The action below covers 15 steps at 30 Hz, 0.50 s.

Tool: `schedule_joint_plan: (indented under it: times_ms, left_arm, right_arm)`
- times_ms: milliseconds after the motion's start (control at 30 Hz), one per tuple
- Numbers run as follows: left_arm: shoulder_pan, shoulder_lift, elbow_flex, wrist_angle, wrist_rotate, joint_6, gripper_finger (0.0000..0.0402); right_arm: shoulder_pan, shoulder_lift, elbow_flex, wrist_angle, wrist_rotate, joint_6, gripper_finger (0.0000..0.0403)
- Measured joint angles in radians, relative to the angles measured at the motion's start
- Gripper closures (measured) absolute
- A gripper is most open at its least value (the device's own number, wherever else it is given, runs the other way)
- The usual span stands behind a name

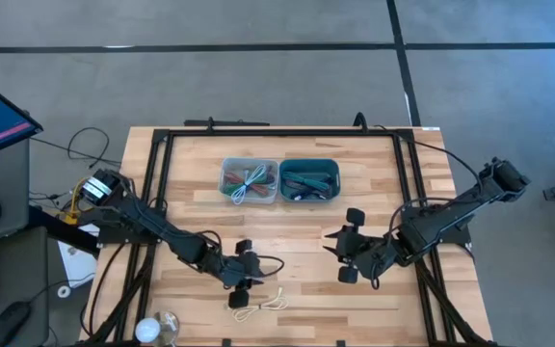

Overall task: Pick & Place USB Port
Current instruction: Put the white charger cable into the white bin

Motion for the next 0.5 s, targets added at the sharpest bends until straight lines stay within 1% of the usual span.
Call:
schedule_joint_plan:
  times_ms: [200,367,500]
  left_arm:
    - [0.000,0.000,0.000,-0.010,0.127,-0.113,0.0280]
    - [0.002,0.000,-0.020,-0.012,0.132,-0.127,0.0267]
    - [0.011,0.000,-0.023,-0.004,0.124,-0.054,0.0266]
  right_arm:
    - [0.000,0.000,0.000,0.000,-0.001,0.000,0.0282]
    - [0.000,0.000,0.000,0.000,-0.002,0.000,0.0282]
    - [0.000,0.000,0.000,0.000,-0.002,0.000,0.0282]
